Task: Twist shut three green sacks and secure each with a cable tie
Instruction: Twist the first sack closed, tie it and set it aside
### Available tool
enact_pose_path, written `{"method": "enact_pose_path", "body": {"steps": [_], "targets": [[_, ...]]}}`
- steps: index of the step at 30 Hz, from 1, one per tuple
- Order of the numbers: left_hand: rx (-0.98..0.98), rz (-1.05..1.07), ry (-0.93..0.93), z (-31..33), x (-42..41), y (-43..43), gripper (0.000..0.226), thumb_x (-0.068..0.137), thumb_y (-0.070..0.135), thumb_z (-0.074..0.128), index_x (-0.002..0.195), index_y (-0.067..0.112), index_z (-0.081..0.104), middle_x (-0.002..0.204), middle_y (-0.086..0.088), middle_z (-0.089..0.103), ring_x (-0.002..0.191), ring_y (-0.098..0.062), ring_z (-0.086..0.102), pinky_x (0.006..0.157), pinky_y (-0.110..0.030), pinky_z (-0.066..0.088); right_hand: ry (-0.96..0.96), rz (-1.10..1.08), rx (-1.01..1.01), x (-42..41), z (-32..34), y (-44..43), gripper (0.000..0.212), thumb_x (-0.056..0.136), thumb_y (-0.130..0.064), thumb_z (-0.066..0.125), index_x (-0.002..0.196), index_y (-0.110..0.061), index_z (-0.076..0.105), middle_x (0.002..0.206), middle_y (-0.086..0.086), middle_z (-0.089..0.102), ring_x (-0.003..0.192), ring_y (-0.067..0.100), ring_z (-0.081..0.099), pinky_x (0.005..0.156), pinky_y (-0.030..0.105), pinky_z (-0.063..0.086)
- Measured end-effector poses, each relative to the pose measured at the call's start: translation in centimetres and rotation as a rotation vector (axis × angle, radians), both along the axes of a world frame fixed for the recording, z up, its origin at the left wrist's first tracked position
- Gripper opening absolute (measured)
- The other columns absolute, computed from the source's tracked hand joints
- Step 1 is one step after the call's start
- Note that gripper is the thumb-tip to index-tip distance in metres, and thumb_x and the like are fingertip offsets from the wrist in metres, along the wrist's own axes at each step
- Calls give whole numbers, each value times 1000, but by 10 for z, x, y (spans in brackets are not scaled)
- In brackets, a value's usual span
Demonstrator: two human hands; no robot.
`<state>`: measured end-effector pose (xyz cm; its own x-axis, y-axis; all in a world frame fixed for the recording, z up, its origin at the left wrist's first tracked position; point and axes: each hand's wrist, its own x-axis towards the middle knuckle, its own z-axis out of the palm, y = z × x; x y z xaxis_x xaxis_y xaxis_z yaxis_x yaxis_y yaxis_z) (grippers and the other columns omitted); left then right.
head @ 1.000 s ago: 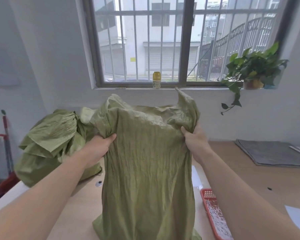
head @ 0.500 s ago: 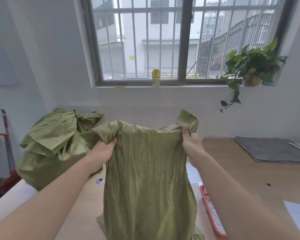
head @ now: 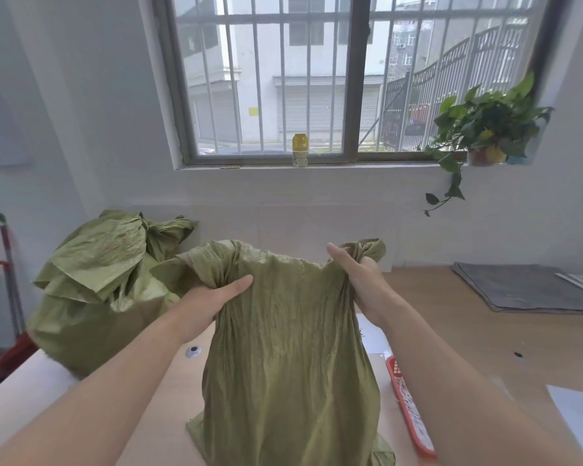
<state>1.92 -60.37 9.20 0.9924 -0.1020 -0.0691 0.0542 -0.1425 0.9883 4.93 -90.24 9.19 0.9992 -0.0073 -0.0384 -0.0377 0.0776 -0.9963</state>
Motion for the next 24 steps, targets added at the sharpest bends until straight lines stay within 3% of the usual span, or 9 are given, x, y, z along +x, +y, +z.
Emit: {"method": "enact_pose_path", "body": {"steps": [4,6,9,13,16,20,24], "targets": [[71,19,17,-3,4,-1,60,74,56,86,122,22,73,119,10,76,116,-14,69,113,-40,44,-78,58,-97,-6,-1,-2,94,58,-54,99,118,6,59,118,25,71,104,32,75,95,51,59],[130,59,-4,-4,5,-6,54,81,53,80,126,24,69,120,13,72,117,-12,64,112,-35,43,-140,89,-119,-13,1,-2,74,65,-41,99,111,7,67,111,28,73,102,36,75,95,52,59],[155,60,-37,-2,4,-15,41,94,41,71,131,24,65,124,12,68,120,-13,62,113,-35,42,-205,133,-91,-22,4,-2,36,77,-22,92,101,-2,76,104,19,78,102,34,75,97,49,58],[182,117,-28,0,4,-22,42,96,39,68,132,16,64,124,2,69,118,-21,63,113,-39,44,-235,160,-82,-28,7,1,31,81,-7,86,109,-4,75,111,11,79,108,25,75,96,36,57],[148,108,-28,-1,3,-25,31,97,33,68,125,20,65,119,2,69,113,-18,64,107,-34,45,-222,116,-61,-27,3,3,31,86,-2,81,115,-4,73,113,10,79,109,23,74,98,36,57],[38,117,35,-3,4,-24,8,96,22,70,104,22,70,112,3,73,108,-17,68,109,-40,48,-206,37,-115,-22,-3,6,22,92,-5,76,114,-7,74,107,5,80,105,19,75,95,33,58],[-9,148,78,0,-2,-31,4,96,20,69,93,20,71,96,4,77,96,-13,72,93,-33,51,-178,-3,-116,-20,-4,11,13,96,-10,72,109,-12,74,104,2,80,101,15,76,91,31,59]]}}
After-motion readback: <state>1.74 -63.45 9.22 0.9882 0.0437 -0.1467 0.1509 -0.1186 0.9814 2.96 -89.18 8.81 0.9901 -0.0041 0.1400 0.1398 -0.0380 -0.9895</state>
